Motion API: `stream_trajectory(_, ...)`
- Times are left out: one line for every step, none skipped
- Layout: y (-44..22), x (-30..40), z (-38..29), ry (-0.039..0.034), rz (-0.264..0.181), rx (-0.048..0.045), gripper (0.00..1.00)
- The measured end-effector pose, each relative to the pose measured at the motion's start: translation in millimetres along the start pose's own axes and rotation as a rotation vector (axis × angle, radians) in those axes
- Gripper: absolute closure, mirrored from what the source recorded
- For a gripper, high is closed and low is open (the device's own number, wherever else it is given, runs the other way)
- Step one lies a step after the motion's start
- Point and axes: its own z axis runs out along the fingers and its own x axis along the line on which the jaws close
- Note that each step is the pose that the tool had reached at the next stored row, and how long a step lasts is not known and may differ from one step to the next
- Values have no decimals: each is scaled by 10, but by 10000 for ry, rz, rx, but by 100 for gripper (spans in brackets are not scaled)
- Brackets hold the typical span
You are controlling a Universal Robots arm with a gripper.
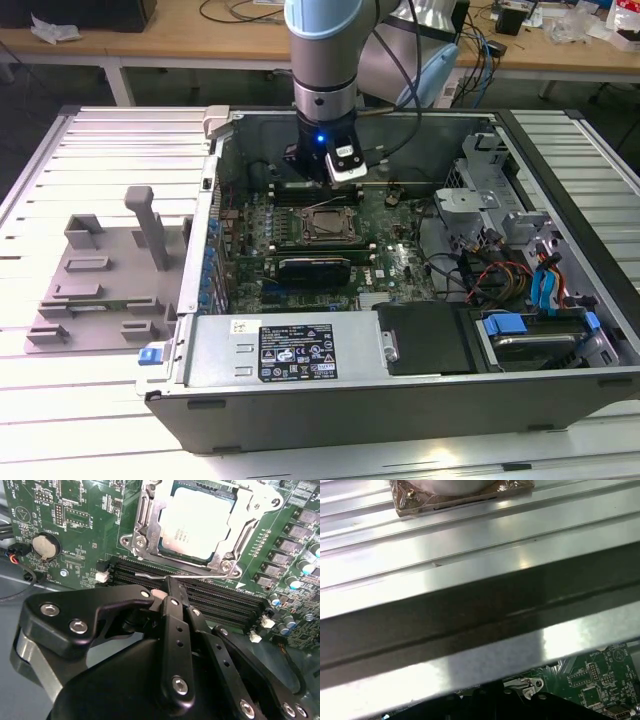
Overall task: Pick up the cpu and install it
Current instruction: 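Install the first cpu locking lever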
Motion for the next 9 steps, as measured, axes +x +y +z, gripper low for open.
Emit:
stream_trajectory(0,0,1,0,-1,-1,89)
stream_trajectory(0,0,1,-1,0,-1,89)
stream_trajectory(1,0,2,-1,0,1,89)
stream_trajectory(0,0,3,-1,0,2,89)
stream_trajectory(0,0,5,-2,0,3,89)
stream_trajectory(0,0,6,-3,1,9,89)
stream_trajectory(-1,-1,7,-4,0,13,89)
stream_trajectory(-1,-1,7,-4,0,14,89)
stream_trajectory(-1,-1,8,-6,-1,18,89)
